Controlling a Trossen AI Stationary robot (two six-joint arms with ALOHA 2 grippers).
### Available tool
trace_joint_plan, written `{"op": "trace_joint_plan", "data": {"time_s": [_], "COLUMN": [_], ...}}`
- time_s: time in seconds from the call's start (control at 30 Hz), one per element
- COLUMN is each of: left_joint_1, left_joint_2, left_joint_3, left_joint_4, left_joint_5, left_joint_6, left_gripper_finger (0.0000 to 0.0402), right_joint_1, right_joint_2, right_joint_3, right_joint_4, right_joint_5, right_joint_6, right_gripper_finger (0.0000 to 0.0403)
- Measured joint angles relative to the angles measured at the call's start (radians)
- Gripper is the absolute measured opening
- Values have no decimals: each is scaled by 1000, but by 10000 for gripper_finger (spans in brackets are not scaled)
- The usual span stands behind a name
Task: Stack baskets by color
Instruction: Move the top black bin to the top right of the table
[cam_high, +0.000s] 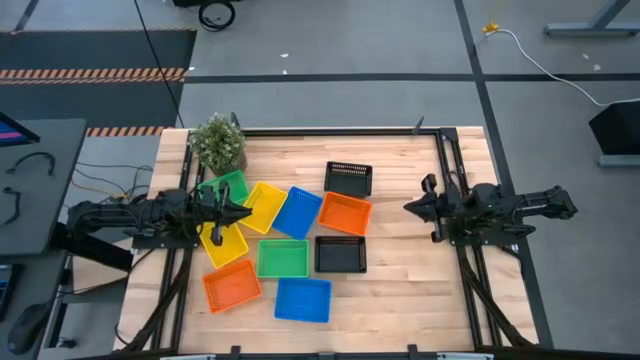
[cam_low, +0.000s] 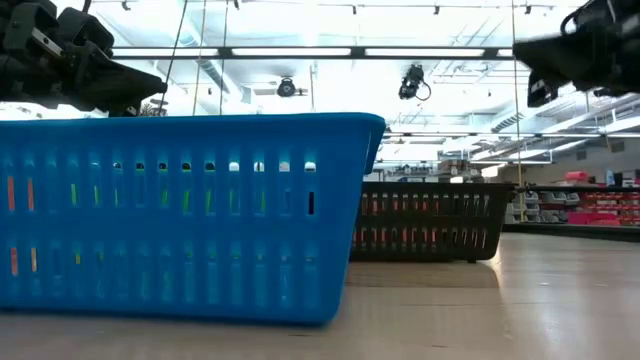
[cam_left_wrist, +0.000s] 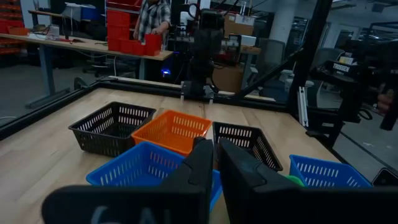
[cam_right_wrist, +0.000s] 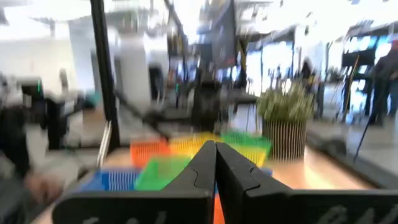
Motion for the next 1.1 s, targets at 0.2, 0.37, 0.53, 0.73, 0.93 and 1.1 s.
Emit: {"op": "trace_joint_plan", "data": {"time_s": [0.2, 0.37, 0.53, 0.73, 0.93, 1.1], "left_joint_1": [0, 0, 0, 0, 0, 0], "left_joint_2": [0, 0, 0, 0, 0, 0], "left_joint_3": [0, 0, 0, 0, 0, 0], "left_joint_4": [0, 0, 0, 0, 0, 0], "left_joint_5": [0, 0, 0, 0, 0, 0], "left_joint_6": [0, 0, 0, 0, 0, 0], "left_gripper_finger": [34, 28, 34, 38, 32, 32], "right_joint_1": [0, 0, 0, -44, -194, -322], "right_joint_2": [1, 19, 161, 487, 786, 1022], "right_joint_3": [0, 0, 3, 175, 568, 816], "right_joint_4": [305, 386, 312, 95, -356, -630], "right_joint_5": [80, 151, 264, 258, 160, 54], "right_joint_6": [18, 63, 155, 154, -6, -319], "right_gripper_finger": [14, 14, 9, 5, 16, 16]}}
